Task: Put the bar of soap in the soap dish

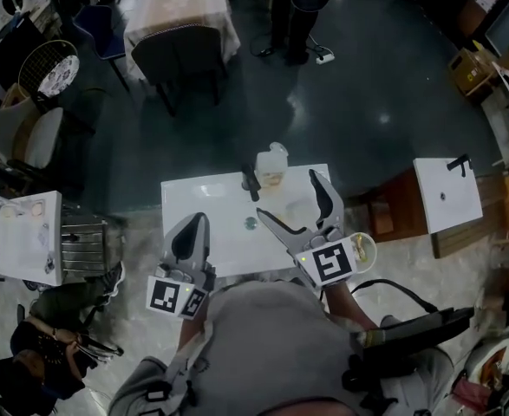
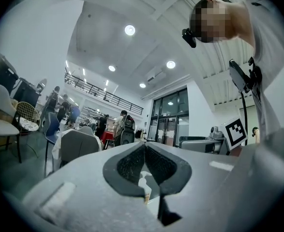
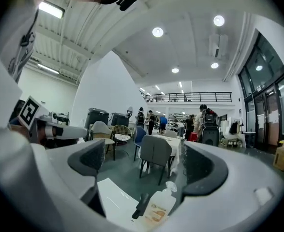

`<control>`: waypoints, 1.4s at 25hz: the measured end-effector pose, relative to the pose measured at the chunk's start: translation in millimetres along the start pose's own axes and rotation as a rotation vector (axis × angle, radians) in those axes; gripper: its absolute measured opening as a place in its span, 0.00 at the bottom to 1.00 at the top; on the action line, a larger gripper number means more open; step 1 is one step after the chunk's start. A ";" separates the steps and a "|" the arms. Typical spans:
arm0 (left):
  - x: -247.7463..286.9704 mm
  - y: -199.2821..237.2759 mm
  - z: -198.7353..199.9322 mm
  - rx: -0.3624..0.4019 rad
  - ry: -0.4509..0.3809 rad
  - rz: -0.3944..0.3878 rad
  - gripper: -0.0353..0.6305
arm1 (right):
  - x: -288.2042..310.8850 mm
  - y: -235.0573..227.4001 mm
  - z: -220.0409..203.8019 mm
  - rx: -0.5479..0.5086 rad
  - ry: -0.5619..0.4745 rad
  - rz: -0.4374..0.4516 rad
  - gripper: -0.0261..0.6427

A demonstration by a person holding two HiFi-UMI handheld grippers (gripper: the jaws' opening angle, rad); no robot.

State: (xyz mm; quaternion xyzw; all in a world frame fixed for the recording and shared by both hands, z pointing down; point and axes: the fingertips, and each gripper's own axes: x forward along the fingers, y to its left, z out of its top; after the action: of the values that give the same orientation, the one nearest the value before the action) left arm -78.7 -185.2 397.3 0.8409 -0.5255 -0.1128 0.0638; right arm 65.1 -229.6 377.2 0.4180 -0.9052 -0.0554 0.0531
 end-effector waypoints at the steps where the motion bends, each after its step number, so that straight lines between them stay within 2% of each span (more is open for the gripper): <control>1: -1.9 2.0 0.1 -0.001 -0.002 0.008 0.06 | 0.9 -0.2 -6.2 -0.018 0.024 0.006 0.79; 6: -11.9 14.9 4.0 0.006 -0.012 0.049 0.06 | 12.3 10.2 -50.6 -0.177 0.198 0.077 0.79; 14: -38.6 36.7 6.9 0.025 -0.007 0.150 0.06 | 17.6 15.2 -194.4 -0.453 0.600 0.276 0.78; 18: -54.9 44.1 4.9 0.026 0.001 0.189 0.06 | 15.6 18.2 -263.6 -0.573 0.761 0.367 0.77; 24: -76.7 52.1 0.8 0.024 0.012 0.251 0.06 | 17.0 21.7 -349.9 -0.624 0.900 0.464 0.75; 35: -117.6 68.2 -0.7 0.042 0.047 0.368 0.06 | 12.7 44.3 -482.0 -0.672 1.060 0.631 0.71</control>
State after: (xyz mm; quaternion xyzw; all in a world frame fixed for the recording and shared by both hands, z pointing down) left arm -187.5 -109.5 427.8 0.7342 -0.6710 -0.0682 0.0779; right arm 92.3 -237.7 860.5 0.0668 -0.7692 -0.1027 0.6272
